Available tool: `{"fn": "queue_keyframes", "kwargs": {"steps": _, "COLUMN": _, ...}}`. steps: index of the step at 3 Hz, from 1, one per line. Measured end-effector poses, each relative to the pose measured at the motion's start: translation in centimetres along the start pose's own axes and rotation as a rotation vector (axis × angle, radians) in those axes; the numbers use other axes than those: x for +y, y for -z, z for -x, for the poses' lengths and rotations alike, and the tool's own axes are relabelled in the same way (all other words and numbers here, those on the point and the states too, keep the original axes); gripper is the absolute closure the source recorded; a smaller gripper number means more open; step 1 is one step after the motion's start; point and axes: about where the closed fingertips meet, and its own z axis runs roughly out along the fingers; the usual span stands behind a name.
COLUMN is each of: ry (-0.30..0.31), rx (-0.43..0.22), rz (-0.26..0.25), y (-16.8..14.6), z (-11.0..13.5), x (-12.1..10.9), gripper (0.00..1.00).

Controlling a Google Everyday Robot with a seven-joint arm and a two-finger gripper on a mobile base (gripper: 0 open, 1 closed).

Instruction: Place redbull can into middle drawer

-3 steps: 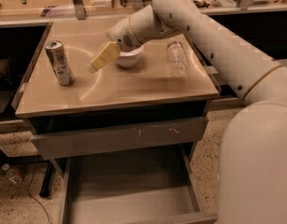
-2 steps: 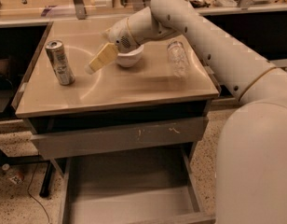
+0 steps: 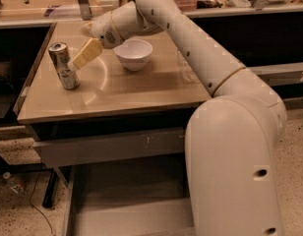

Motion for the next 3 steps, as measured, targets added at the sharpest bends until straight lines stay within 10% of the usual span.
{"fn": "queue_keyframes", "kwargs": {"steps": 3, "ry": 0.033, "rx": -0.049, "rz": 0.081, "y": -3.8, "z": 1.8, "x": 0.2, "gripper": 0.00}}
